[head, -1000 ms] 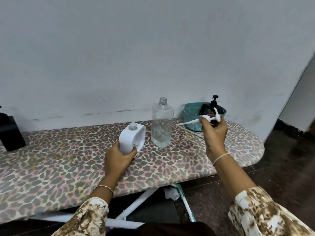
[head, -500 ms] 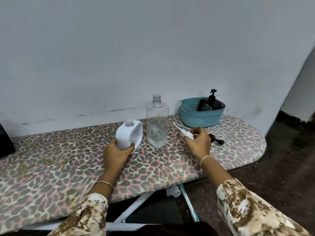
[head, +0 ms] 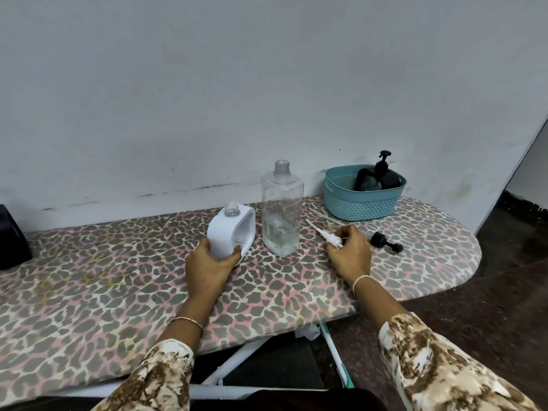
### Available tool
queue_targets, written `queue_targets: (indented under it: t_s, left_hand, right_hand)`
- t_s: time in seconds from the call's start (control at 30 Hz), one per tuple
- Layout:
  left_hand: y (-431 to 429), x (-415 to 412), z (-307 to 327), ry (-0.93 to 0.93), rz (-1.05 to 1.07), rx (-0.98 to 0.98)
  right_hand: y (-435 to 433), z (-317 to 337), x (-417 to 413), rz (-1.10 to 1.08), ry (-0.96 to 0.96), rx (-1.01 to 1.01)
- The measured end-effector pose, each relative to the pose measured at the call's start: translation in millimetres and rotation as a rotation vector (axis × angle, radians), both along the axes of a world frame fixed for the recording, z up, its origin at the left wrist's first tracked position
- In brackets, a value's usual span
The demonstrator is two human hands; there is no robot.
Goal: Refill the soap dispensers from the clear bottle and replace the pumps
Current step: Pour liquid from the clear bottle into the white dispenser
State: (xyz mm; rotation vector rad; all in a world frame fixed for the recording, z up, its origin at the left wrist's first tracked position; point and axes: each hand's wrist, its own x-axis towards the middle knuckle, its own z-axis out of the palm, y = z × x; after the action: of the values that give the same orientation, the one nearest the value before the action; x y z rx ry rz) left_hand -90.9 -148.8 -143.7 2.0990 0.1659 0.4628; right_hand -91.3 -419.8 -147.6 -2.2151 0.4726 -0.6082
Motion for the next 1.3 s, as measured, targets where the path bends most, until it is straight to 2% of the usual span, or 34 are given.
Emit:
queue_targets:
  t_s: [0.1, 0.2, 0.27, 0.37, 0.5, 0.67, 0.83, 1.0, 1.17, 1.3]
  left_hand:
    - [-0.8, 0.7, 1.4, -0.001, -0.002, -0.006]
    - [-1.5, 3.7, 1.4, -0.001, 0.013, 0.014]
    - [-1.3, 5.2, 0.4, 0.001, 0.019, 0.017]
    - [0.0, 7.3, -2.5, -0.008, 0.023, 0.017]
    - [0.2, 7.5, -3.5, -0.011, 0.031, 0.010]
    - [1.3, 7.0, -4.6, 0.002, 0.010, -0.020]
    - [3.8, 11.1, -11.6, 0.035, -0.019, -0.071]
    - [1.5, 9.1, -6.8, 0.030, -0.012, -0.042]
    - [0.8, 6.8, -4.4, 0.032, -0.006, -0.023]
    - [2.4, 8.3, -7.7, 0.039, -0.022, -0.039]
  right_hand:
    - [7.2, 4.8, -4.4, 0.017, -0.013, -0.071]
    - [26.4, 19.7, -8.1, 0.115, -0.235, -0.044]
    - [40.2, 30.3, -4.1, 0.207, -0.292, -0.017]
    - [61.6, 44.6, 7.2, 0.297, -0.234, 0.089]
    - [77.9, 47.4, 28.0, 0.311, -0.145, 0.265]
    - [85.2, 47.5, 45.9, 0.377, -0.166, 0.442]
    - [91.6, 43.7, 52.7, 0.373, -0.220, 0.532]
    - [94.4, 47.5, 47.7, 0.374, -0.272, 0.603]
    - [96.9, 53.8, 36.8, 0.349, -0.238, 0.443]
    - [96.7, 68.2, 24.2, 0.292, -0.238, 0.057]
